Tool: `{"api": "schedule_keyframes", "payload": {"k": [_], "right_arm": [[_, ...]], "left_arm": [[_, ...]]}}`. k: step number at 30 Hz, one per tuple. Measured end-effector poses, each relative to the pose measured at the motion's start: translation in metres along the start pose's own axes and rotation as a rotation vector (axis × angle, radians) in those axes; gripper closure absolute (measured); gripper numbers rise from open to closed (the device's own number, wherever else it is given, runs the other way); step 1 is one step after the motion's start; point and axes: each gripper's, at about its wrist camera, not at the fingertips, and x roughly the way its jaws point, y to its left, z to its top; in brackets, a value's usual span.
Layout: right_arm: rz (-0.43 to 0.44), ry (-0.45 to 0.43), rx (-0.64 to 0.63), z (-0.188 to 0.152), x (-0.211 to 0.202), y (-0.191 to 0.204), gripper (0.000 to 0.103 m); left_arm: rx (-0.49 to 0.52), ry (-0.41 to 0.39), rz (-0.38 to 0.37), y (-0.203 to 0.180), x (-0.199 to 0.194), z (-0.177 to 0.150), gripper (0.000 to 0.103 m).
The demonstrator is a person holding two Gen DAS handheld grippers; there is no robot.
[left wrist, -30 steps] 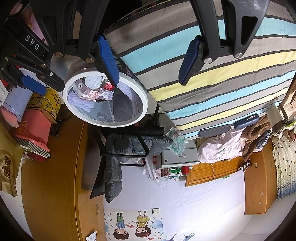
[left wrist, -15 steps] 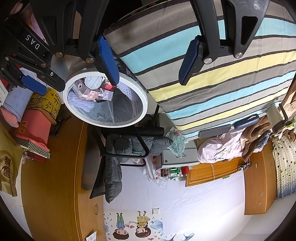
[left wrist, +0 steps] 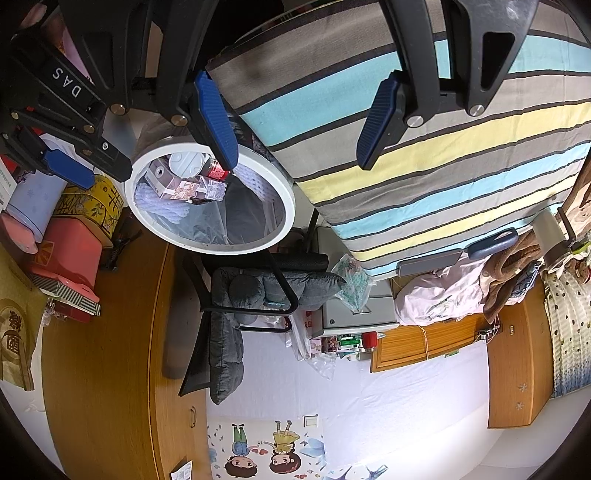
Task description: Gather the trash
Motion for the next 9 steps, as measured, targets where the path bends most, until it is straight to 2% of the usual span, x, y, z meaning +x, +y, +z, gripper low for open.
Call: {"api": "schedule_keyframes", "payload": {"k": [9], "right_arm": [[0.001, 0.002, 0.000, -0.0006, 0.0003, 0.0009, 0.050]], "left_arm": [[-0.001, 0.004, -0.009, -0.0018, 0.0018, -0.0016, 0.034]]}}
